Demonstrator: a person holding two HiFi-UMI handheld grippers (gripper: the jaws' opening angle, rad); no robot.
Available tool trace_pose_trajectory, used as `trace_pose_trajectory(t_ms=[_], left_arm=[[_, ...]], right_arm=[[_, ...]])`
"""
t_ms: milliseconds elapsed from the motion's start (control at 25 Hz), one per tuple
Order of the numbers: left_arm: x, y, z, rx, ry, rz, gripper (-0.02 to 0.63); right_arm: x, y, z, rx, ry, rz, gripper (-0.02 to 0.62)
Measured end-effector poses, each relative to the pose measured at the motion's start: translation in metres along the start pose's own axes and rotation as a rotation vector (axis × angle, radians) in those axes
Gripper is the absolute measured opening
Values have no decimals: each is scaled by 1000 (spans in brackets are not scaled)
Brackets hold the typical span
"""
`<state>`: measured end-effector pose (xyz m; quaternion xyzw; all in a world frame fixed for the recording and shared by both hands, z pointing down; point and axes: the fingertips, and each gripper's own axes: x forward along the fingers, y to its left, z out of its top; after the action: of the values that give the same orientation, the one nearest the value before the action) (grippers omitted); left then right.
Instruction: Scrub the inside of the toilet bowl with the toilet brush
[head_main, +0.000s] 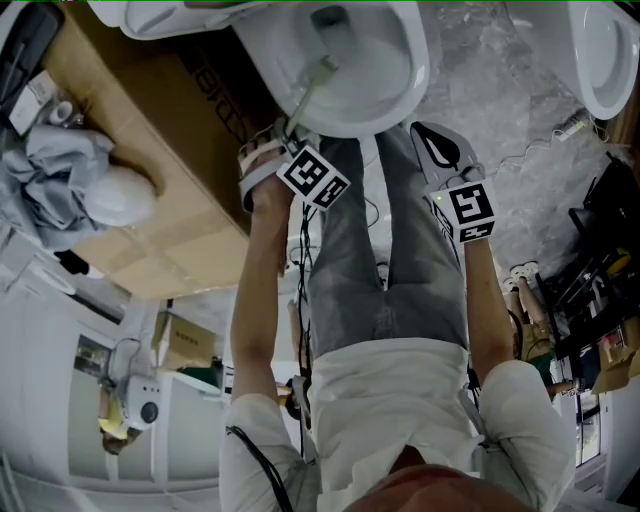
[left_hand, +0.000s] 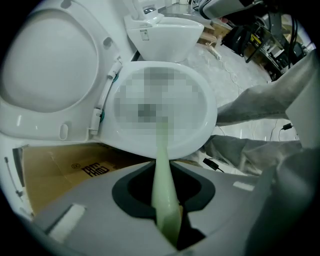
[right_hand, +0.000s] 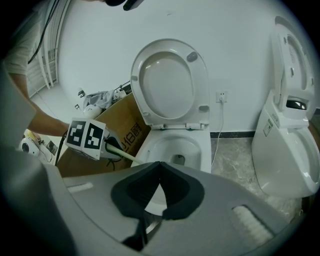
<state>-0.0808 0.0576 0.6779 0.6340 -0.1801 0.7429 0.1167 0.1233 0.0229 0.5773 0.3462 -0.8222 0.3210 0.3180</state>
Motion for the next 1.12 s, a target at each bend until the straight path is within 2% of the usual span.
trace_pose_trajectory(t_ms=[680, 840, 960, 1040, 1120], left_arm=[[19, 74, 2, 85, 40, 109, 99], [22, 89, 2, 83, 44, 125, 100], [19, 94, 2, 19, 33, 103, 100], [16, 94, 2, -86, 12, 50, 100], [12, 93, 2, -226, -15, -17, 100]], right_arm=[[20, 25, 13, 7, -7, 71, 5], [22, 23, 12, 3, 0, 73, 5], [20, 19, 12, 5, 3, 67, 5], [20, 16, 11, 6, 7, 63, 5], [20, 14, 10, 5, 11, 63, 5]])
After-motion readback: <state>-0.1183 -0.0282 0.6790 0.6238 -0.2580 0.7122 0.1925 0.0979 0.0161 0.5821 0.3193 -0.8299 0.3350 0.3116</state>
